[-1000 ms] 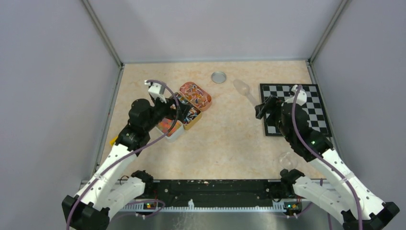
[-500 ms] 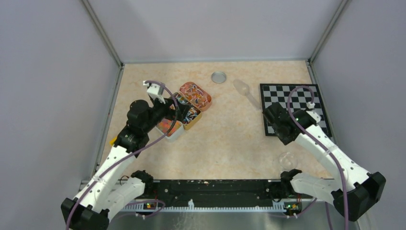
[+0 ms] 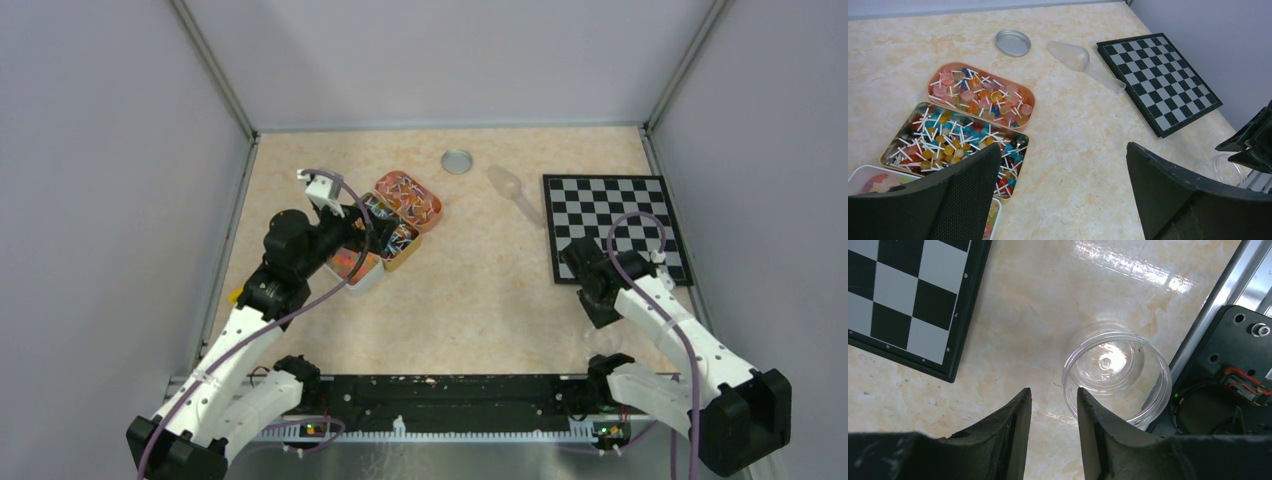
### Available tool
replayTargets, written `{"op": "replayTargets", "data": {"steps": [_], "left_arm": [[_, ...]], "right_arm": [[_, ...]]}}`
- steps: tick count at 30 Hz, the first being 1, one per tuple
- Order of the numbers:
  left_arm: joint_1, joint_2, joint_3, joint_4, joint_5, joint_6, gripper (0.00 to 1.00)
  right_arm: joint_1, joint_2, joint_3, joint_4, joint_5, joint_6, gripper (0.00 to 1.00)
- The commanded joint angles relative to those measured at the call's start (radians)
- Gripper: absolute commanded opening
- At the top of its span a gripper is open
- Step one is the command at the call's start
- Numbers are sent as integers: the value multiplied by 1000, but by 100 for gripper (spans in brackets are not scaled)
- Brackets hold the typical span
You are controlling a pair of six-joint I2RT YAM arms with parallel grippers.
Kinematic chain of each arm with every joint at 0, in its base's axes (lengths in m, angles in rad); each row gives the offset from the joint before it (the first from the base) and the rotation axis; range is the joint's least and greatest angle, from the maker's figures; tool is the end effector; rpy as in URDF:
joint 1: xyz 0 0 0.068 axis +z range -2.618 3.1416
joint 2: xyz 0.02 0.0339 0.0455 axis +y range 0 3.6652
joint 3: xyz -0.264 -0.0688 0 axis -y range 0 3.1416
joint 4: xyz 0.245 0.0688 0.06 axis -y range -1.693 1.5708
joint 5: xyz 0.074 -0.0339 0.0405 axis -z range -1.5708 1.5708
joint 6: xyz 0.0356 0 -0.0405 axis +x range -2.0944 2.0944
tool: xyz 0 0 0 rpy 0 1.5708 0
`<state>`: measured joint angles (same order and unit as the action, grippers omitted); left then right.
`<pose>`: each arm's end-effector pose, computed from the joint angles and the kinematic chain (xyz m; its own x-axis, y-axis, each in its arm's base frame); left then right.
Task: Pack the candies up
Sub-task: Pick up the packing bottle from the center of the board.
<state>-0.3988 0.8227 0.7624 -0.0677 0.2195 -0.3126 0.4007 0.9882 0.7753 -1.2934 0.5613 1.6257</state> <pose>0.1780 -0.0834 0.3383 -0.2897 -0.2036 -0.9352 0.5138 0.7913 -0.3315 0.1304 0.0347 0.2369 -0.2478 0.8131 -0.5268 0.9339 0.3452 0.0935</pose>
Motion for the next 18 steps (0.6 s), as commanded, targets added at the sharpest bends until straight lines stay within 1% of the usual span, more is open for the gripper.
{"op": "replayTargets", "data": {"steps": [1,7,13,18], "left_arm": [[-2,-18,-7,33,9,-5,99],[-2,-20,-8,33,8,-3,99],[-3,-19,-9,33,10,-5,99],[-6,-19,-8,32,2,-3,99]], "right_arm": [[-13,-8,-36,81,-41,-6,39],[-20,-5,-78,124,-64,-3,39],[-25,-3,-86,120,-45,16,39],[-36,-3,-103,136,-62,20,39]]}}
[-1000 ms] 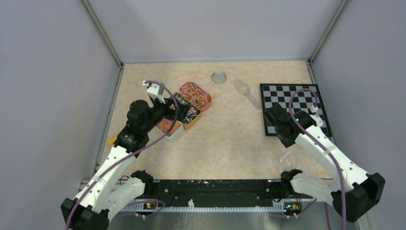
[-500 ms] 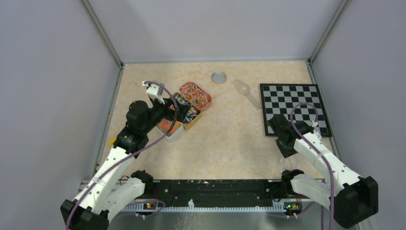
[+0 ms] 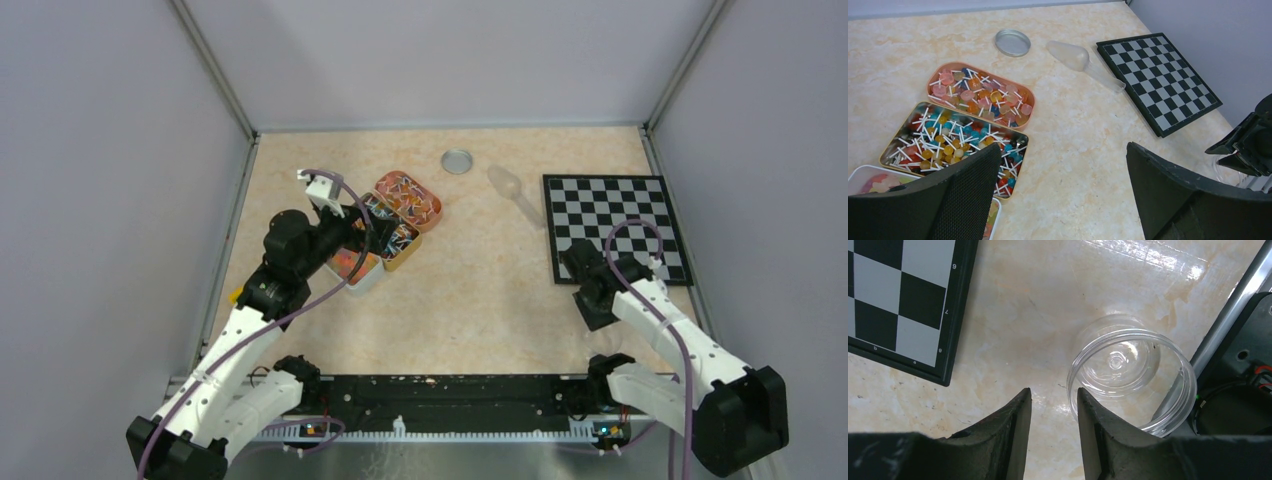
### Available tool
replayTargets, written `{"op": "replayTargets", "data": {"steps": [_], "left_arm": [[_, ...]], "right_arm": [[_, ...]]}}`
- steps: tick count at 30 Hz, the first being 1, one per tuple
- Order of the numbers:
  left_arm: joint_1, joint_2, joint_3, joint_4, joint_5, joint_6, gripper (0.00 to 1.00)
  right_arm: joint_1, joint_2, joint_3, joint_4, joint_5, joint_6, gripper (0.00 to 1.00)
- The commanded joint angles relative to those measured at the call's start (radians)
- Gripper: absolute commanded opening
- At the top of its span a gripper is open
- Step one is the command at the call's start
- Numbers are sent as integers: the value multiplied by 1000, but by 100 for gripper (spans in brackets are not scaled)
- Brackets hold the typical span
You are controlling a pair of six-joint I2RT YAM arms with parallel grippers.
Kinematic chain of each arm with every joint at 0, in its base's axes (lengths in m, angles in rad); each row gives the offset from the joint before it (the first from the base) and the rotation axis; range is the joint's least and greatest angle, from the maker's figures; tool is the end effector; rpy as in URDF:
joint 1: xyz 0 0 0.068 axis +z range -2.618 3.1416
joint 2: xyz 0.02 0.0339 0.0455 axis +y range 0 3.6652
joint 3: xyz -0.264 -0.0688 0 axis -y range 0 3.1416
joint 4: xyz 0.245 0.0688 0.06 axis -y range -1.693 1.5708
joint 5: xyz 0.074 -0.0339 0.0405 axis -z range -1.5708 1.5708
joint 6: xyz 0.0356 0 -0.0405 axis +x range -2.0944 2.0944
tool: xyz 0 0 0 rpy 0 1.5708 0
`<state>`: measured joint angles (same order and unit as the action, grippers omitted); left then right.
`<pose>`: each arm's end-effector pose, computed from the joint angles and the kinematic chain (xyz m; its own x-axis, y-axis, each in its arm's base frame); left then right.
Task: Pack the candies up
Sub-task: Pick up the packing bottle from the center of the board.
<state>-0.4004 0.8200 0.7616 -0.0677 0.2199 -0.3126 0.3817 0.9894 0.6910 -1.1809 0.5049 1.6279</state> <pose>0.1773 -0.0835 0.3384 -0.2885 -0.2038 -0.9355 0.5160 0.7900 -0.3312 0.1330 0.0348 0.2147 -0.2318 0.8485 -0.4757 0.9389 0.3230 0.1187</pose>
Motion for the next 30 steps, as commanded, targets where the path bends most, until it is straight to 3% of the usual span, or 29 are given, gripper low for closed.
{"op": "replayTargets", "data": {"steps": [1,11,14,22,27,30], "left_arm": [[-5,-15,-8,33,2,-3,99],[-15,-10,-10,36,4,-3,99],[-15,-9,-10,36,5,-3,99],[-15,-14,-10,34,0,-2,99],[-15,-18,-5,23,-8,0,99],[-16,-23,3,-3,-51,5,99]], "right_arm": [[-16,-5,-24,30,-12,19,38],[-17,-35,1,1,25,26,19],[-17,-65,24,-37,66,34,0],[-16,-159,49,21,117,-64,0],[-16,-213,69,193,108,-328,0],[-17,-239,73,402,11,-631,0]]}}
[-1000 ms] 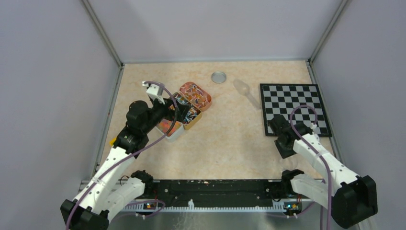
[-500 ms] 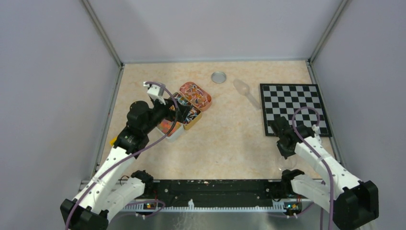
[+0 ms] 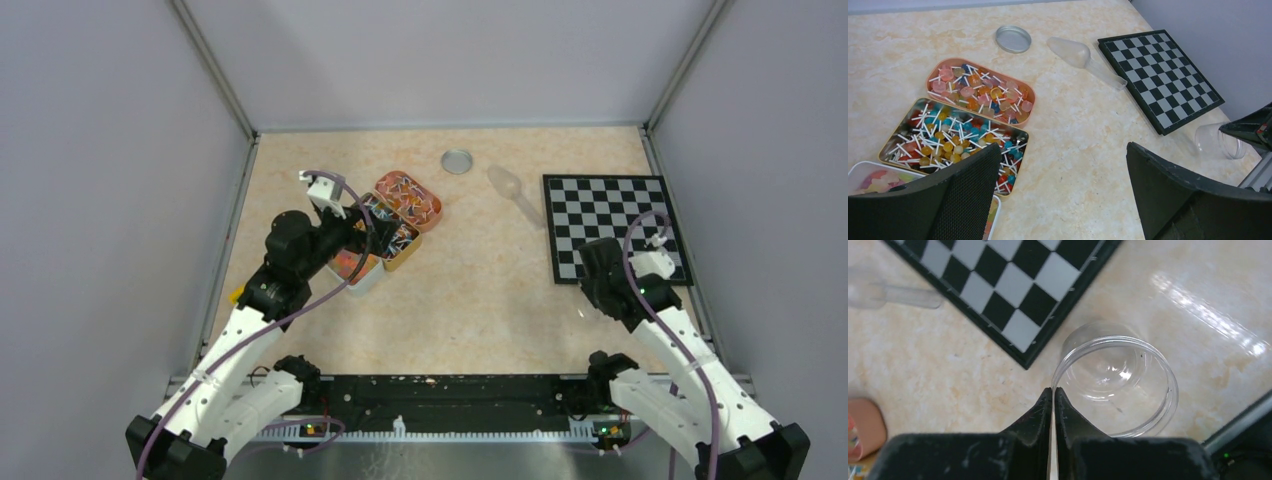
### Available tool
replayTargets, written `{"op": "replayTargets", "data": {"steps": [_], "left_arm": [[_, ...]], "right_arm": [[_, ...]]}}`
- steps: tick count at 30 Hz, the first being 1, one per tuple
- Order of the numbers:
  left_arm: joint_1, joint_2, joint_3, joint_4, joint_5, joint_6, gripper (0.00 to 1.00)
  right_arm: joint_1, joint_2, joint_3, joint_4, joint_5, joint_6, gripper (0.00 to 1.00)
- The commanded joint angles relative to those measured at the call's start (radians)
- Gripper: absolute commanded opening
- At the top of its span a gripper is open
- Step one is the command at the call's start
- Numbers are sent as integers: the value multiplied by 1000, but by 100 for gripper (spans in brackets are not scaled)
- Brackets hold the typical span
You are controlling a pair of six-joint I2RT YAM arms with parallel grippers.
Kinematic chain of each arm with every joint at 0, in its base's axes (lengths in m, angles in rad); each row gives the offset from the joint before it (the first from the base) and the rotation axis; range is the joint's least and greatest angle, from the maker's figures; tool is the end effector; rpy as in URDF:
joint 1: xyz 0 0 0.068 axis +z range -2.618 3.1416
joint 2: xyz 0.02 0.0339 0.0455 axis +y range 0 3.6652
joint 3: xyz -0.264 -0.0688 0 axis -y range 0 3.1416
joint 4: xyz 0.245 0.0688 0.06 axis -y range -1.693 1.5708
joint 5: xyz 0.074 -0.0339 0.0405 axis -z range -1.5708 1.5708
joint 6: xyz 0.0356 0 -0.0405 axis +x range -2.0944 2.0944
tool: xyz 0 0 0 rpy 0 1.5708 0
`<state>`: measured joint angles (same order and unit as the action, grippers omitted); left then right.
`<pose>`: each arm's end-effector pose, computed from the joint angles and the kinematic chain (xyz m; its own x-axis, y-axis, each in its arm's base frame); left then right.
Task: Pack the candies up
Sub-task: Pick up the packing bottle from the center of the board, then place the packing bottle at the center of the board.
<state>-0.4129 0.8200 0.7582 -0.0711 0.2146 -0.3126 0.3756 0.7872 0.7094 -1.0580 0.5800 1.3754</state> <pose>0.1764 -0.0856 0.3369 -0.2955 -0.1986 -0.9345 0.5197 0.7873 -0.3317 0.1247 0.0282 0.2472 -0.2540 0.7819 -0.5693 0.8097 0.4939 0.3169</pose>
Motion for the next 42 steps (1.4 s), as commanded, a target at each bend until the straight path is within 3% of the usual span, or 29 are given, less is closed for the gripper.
{"op": "replayTargets", "data": {"steps": [1,4,8,12,17,20,32,35,38,42], "left_arm": [[-2,-25,15,-16,-60,8,99],[-3,-36,36,-52,-102,7,99],[-2,-49,42,-67,-135,10,99],[-3,-64,58,-97,-163,15,99],[-2,-91,54,-105,-192,24,99],[-3,-85,55,-105,-190,24,99],[-2,-77,52,-100,-163,41,99],[-2,-78,52,-99,-165,41,99],[-2,-77,52,-100,-166,41,99],[-2,-74,50,-98,-161,40,99]], "right_arm": [[-10,-40,52,358,-117,-466,0],[-11,-29,55,569,-333,-752,0],[-9,39,49,806,-578,-964,0],[-1,210,102,867,-743,-1214,0],[32,446,237,736,-783,-1455,0],[87,541,265,720,-723,-1553,0],[152,765,335,704,-622,-1554,0],[152,763,343,696,-624,-1547,7],[152,762,364,682,-611,-1530,27],[152,740,380,724,-609,-1460,61]]}}
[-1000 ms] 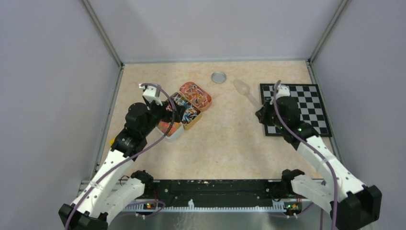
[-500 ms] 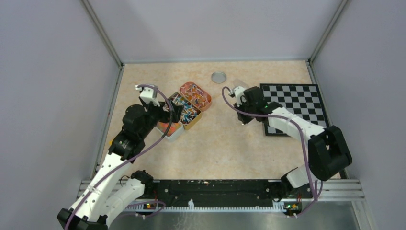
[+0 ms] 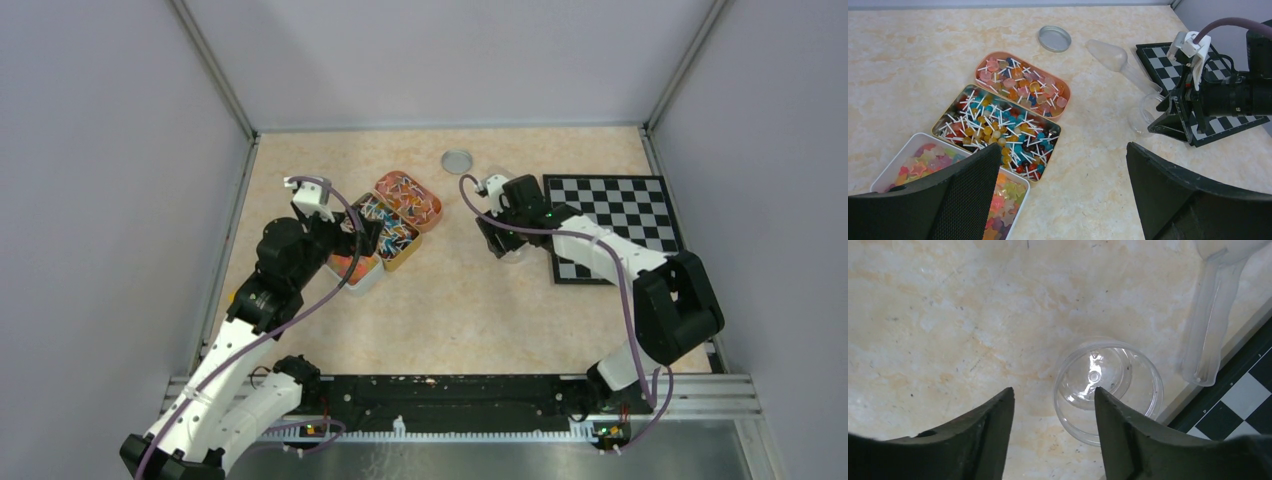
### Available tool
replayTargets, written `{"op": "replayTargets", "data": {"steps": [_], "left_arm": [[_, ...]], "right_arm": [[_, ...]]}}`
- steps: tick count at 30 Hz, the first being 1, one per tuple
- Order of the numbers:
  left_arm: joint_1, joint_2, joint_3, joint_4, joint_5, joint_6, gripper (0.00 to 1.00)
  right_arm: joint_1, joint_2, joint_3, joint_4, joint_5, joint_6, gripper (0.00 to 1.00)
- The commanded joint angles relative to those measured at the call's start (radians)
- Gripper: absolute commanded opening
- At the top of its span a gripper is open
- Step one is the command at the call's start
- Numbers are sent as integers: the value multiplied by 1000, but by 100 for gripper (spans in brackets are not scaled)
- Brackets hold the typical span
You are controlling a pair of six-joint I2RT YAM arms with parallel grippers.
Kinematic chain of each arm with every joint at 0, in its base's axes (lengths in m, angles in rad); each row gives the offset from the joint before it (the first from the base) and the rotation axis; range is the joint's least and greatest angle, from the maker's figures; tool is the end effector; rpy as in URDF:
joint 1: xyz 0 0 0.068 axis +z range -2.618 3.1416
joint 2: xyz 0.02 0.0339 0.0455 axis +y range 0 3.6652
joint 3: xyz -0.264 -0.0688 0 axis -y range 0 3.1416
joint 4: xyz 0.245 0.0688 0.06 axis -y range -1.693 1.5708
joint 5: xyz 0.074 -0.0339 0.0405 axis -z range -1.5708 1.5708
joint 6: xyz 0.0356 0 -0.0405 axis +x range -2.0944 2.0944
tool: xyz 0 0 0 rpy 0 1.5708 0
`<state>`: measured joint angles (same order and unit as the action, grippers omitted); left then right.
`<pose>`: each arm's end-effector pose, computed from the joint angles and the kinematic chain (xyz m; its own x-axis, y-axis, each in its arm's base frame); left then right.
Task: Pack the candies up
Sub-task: Place the packing bottle at the center of the board, then pick up the spatula from the center of the board.
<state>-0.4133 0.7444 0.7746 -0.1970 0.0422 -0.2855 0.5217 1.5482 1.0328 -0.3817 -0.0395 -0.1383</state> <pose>0.1615 -0.0724 0.3415 -0.2696 -0.1890 -0.9442 0.3788 0.8807 -0.2844 0.2812 0.1633 0.2232 -0.5995 -0.5035 -0.6222 -0.6078 0.7922 -0.0554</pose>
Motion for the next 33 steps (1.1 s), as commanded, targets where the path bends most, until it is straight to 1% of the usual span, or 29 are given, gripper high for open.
{"op": "replayTargets", "data": {"steps": [1,4,7,9,11,13,16,19,25,28,33], "left_arm": [[-1,2,34,28,14,11,99],[-2,0,29,32,17,10,99],[-1,1,27,36,19,8,99],[-3,0,26,36,19,6,99],[-4,0,25,38,18,5,99],[-5,-3,20,46,20,2,99],[-7,-5,14,53,27,2,99],[-10,-8,7,63,39,3,99],[-16,-17,1,69,45,5,99],[-18,-20,-1,73,46,5,99],[-20,-25,0,71,45,7,99]], "right_arm": [[6,-28,58,67,6,67,64],[1,-48,64,122,15,91,66],[-21,-50,78,170,80,122,66],[-56,-46,86,200,99,130,66],[-96,-31,90,235,124,176,66],[-128,-3,105,245,151,178,66],[-150,59,134,248,196,147,66],[-168,128,169,238,195,115,64],[-209,276,273,164,153,95,52],[-210,327,298,144,146,75,52],[-216,383,328,130,183,53,52]]}}
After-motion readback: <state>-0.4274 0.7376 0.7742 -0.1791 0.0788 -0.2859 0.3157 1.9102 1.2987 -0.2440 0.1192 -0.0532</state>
